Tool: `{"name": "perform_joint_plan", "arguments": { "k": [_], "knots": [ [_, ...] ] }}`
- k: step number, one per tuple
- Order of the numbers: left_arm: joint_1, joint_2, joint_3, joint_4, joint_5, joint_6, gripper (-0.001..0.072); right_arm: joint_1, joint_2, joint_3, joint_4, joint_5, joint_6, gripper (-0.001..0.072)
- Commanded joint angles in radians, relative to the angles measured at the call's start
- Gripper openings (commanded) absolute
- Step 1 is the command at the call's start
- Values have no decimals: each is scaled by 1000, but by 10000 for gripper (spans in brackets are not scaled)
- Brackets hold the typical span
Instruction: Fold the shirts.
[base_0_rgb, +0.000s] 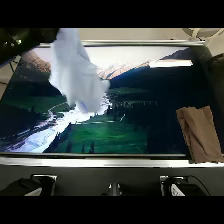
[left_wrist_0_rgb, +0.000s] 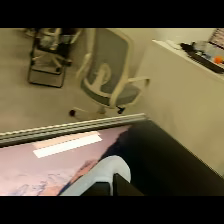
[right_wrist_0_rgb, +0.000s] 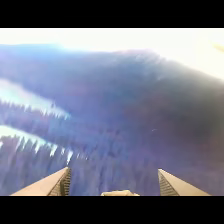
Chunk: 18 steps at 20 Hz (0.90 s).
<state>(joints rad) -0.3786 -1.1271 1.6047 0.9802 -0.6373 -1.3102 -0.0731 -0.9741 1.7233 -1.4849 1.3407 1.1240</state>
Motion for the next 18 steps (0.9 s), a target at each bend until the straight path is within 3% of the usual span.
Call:
{"name": "perform_joint_plan", "arguments": {
  "k": [1,4,8,9,10,11,15,16,18],
  "knots": [
    [-188,31,-64,7,-9,56,30,1,131,8,-13,102,43,554],
    [-306,-67,-205,6,-12,25,30,1,144,8,-10,259,43,556],
    [-364,-235,-303,6,-7,-167,59,1,56,7,21,435,41,559],
    [-360,-268,-301,5,-22,-201,212,1,20,2,46,442,28,558],
    [-349,-283,-299,2,-38,-226,471,1,-12,-13,68,435,14,559],
    [-332,-282,-297,3,-61,-247,633,1,-45,-43,89,421,5,559],
    [-166,-239,-250,82,-346,-242,646,1,-142,-288,144,335,-44,578],
    [-111,-232,-248,144,-446,-242,646,1,-154,-373,149,307,-62,660],
    [-27,-234,-271,255,-616,-243,645,1,-159,-544,150,242,-79,676]
  ]
}}
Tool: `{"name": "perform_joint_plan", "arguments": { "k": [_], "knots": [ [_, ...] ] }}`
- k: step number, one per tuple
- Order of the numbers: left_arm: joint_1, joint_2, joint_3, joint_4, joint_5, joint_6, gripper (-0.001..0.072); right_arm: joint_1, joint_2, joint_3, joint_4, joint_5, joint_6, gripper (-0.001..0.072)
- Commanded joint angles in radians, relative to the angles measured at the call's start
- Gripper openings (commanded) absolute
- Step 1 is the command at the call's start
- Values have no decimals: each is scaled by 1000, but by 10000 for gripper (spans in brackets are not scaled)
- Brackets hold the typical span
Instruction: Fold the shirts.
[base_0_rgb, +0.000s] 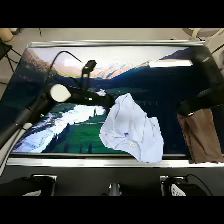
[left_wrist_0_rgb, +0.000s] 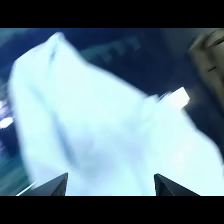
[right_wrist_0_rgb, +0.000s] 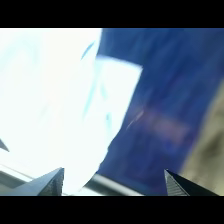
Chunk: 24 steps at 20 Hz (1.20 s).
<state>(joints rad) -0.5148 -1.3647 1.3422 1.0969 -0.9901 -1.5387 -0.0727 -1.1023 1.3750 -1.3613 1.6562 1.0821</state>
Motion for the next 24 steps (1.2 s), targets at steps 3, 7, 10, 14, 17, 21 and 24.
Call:
{"name": "perform_joint_plan", "arguments": {
  "k": [3,7,10,14,17,21,24],
  "knots": [
    [176,3,-157,69,-234,-18,644,0,-31,-393,132,-189,-67,675],
    [146,-55,-318,-135,-18,-14,604,0,-41,-481,345,-413,-111,678],
    [103,-141,-328,-193,-5,-2,604,0,-111,-481,435,-505,-112,688],
    [50,-188,-328,-193,43,-3,603,1,-238,-481,628,-501,-201,687],
    [40,-200,-328,-193,69,-3,598,-1,-254,-475,587,-490,-259,686],
    [19,-219,-328,-193,114,-7,279,-3,-254,-361,274,-303,-210,707],
    [13,-217,-327,-193,124,6,31,-19,-254,-319,23,-167,-131,706]
  ]
}}
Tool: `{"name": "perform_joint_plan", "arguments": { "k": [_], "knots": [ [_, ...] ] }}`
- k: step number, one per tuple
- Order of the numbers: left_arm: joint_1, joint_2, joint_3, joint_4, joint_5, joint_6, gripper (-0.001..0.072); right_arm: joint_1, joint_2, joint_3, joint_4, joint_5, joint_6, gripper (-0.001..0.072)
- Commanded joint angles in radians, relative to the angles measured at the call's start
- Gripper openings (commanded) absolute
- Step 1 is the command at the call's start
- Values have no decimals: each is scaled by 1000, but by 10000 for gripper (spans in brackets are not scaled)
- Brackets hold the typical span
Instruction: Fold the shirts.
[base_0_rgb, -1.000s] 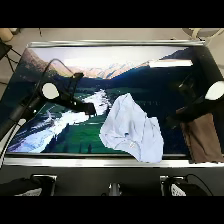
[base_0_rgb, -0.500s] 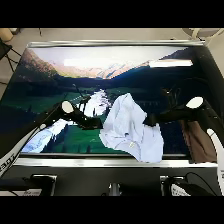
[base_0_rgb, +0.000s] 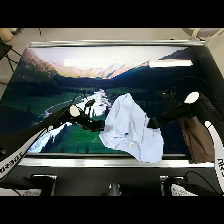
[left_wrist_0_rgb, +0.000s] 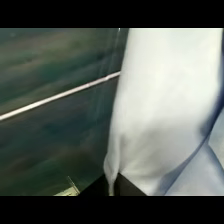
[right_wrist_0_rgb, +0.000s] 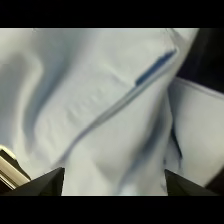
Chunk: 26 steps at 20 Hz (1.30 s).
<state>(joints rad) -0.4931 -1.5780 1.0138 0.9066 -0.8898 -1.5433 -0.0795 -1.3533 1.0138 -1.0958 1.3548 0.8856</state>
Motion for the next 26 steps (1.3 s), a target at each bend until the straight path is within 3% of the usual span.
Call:
{"name": "perform_joint_plan", "arguments": {
  "k": [1,5,10,11,12,13,14,17,19,20,23,26],
  "knots": [
    [-8,1,2,-2,23,27,30,-47,-3,26,-256,148,84,705],
    [-7,36,2,-2,27,55,30,-176,-3,-166,-184,187,56,702],
    [-7,69,2,-2,28,55,30,-159,-3,-399,5,21,-17,704],
    [-7,79,2,-2,36,55,30,-159,-3,-416,24,-2,-12,678],
    [-7,91,2,-2,47,56,30,-159,-3,-415,27,-10,-10,535],
    [-7,108,3,-2,63,72,30,-161,-3,-400,34,5,-5,67],
    [-5,128,13,-2,73,85,30,-162,-1,-370,36,66,7,26],
    [15,245,122,3,85,186,29,-161,113,-176,49,151,-3,26],
    [33,375,264,8,124,318,28,-161,243,53,95,138,11,26],
    [47,443,349,26,162,330,28,-161,312,204,127,110,11,26],
    [135,626,628,66,332,328,28,-161,488,631,105,-139,11,27],
    [237,762,742,66,433,300,28,-161,626,839,-32,-366,93,26]
  ]
}}
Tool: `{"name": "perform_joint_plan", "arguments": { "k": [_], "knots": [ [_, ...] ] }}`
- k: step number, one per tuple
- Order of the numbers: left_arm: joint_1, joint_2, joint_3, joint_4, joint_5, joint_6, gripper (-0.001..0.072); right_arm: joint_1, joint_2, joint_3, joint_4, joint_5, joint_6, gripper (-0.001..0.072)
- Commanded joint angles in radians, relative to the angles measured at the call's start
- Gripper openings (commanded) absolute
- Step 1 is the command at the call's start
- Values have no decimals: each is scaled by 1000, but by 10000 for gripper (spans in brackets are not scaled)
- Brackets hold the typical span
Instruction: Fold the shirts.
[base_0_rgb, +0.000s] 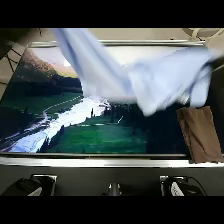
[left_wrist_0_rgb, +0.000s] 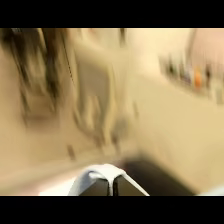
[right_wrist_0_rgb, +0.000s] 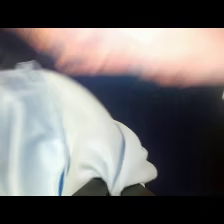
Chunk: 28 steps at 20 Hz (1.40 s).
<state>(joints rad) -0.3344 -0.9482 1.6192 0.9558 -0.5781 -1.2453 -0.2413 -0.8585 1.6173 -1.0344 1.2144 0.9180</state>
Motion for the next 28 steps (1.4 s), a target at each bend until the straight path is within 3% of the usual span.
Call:
{"name": "perform_joint_plan", "arguments": {
  "k": [1,6,9,11,13,16,19,21,24,25,27,28],
  "knots": [
    [102,166,136,17,125,-21,28,1,156,251,-113,-229,69,26],
    [196,197,136,25,27,-42,28,1,155,251,-204,41,88,27],
    [257,174,121,70,-126,-49,28,1,82,251,-218,277,114,28],
    [263,162,37,76,-225,-49,28,1,14,214,-214,477,168,27],
    [243,163,-137,76,-271,-48,28,1,-19,56,-211,547,147,26],
    [167,161,-480,76,-166,-48,28,1,-15,-318,-211,404,119,26],
    [80,133,-763,72,65,-50,29,1,-37,-662,-216,29,72,27],
    [63,71,-858,73,127,-83,29,1,-107,-772,-214,-165,73,28],
    [67,-46,-872,72,127,-135,30,1,-279,-779,-186,-297,91,30],
    [66,-74,-870,72,126,-154,30,1,-320,-775,-154,-323,91,102],
    [66,-107,-869,72,126,-177,30,1,-367,-745,-81,-322,46,523],
    [66,-109,-869,72,126,-177,30,0,-366,-713,-77,-297,5,640]
  ]
}}
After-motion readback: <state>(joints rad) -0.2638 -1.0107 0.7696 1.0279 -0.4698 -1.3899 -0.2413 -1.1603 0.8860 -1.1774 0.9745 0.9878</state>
